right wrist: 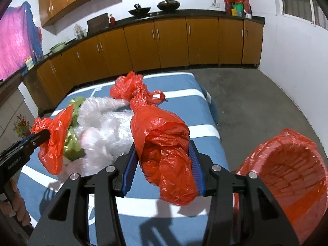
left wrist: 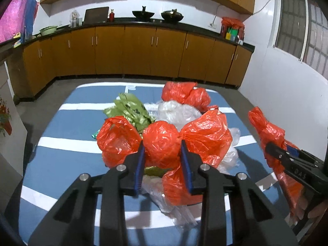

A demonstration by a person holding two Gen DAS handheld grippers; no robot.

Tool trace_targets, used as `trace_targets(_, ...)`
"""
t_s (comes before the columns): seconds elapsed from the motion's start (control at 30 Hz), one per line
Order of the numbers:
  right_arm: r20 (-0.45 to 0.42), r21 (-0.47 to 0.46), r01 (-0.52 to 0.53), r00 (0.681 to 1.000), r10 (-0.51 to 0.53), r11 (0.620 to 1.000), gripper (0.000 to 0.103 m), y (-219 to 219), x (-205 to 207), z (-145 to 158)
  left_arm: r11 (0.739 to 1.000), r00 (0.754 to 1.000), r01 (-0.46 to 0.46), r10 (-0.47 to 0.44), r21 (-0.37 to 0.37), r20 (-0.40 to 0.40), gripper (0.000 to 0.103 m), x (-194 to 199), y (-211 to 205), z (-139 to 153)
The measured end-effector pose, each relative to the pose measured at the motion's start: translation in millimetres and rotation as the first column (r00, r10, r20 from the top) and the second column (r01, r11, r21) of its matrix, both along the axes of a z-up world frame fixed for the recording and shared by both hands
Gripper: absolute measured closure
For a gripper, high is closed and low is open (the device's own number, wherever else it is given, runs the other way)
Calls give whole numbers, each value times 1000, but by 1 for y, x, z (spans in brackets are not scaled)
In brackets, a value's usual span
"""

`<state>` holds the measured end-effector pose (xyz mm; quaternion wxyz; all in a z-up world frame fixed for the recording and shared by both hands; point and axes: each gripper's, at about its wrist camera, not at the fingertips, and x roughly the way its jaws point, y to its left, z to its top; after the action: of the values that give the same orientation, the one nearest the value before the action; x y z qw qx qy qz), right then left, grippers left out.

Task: Collect trash
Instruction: 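Carry the red bags to the basket and release them from both tools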

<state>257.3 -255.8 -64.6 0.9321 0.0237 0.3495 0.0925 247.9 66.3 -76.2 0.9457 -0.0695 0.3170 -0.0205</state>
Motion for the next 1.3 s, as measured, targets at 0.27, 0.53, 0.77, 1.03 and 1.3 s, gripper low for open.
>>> trace_targets(0.27, 59, 2, 26, 998, -26, 1000, 54, -11, -28, 24, 999, 998, 44, -43, -8, 54, 71, -21, -16, 28)
trace_targets(0.53, 109, 7, 68, 992, -68, 998, 54, -29, -51, 42, 995, 991, 102, -100, -12, 88, 71, -34, -41, 46)
trace_targets(0.77, 130, 18, 117, 984, -118, 993, 54, -54, -71, 51, 987, 983, 160, -159, -10, 92, 71, -40, -69, 51)
trace_targets(1.03, 134, 27, 194, 971, -195, 981, 54, -84, -86, 52, 972, 968, 236, -234, -16, 86, 71, -42, -105, 51)
trace_targets(1.3, 131, 28, 300, 945, -301, 954, 54, -123, -104, 51, 942, 940, 335, -332, -26, 80, 71, -42, -153, 48)
